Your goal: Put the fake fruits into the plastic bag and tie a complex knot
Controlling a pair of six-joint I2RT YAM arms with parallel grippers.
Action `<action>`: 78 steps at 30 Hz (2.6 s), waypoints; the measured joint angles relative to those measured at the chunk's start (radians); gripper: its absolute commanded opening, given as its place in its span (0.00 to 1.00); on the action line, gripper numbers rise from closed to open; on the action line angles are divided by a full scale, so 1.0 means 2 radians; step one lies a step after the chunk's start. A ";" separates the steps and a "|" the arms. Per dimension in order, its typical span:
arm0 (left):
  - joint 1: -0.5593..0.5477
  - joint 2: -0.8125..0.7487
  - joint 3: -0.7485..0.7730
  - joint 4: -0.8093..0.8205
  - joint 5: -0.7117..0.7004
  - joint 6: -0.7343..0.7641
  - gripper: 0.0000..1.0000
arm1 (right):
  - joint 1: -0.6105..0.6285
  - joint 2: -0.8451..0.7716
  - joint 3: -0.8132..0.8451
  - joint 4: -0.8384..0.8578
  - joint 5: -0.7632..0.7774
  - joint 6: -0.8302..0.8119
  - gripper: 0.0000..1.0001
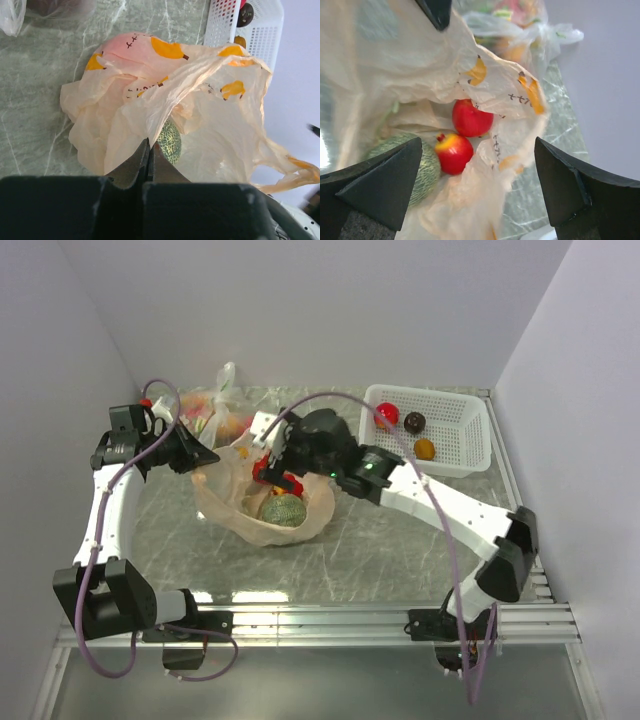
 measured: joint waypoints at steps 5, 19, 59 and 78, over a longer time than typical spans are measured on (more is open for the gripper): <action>0.000 0.001 0.000 0.001 0.001 0.000 0.01 | -0.089 -0.035 0.063 -0.022 -0.090 0.114 1.00; 0.000 0.001 -0.001 0.012 0.003 -0.005 0.01 | -0.378 0.183 0.182 -0.020 -0.094 0.327 1.00; 0.000 0.027 -0.015 0.026 0.002 -0.005 0.00 | -0.407 0.362 0.235 -0.112 0.008 0.435 0.97; 0.000 0.027 -0.017 0.026 0.001 -0.005 0.00 | -0.428 0.376 0.245 -0.069 -0.029 0.476 0.96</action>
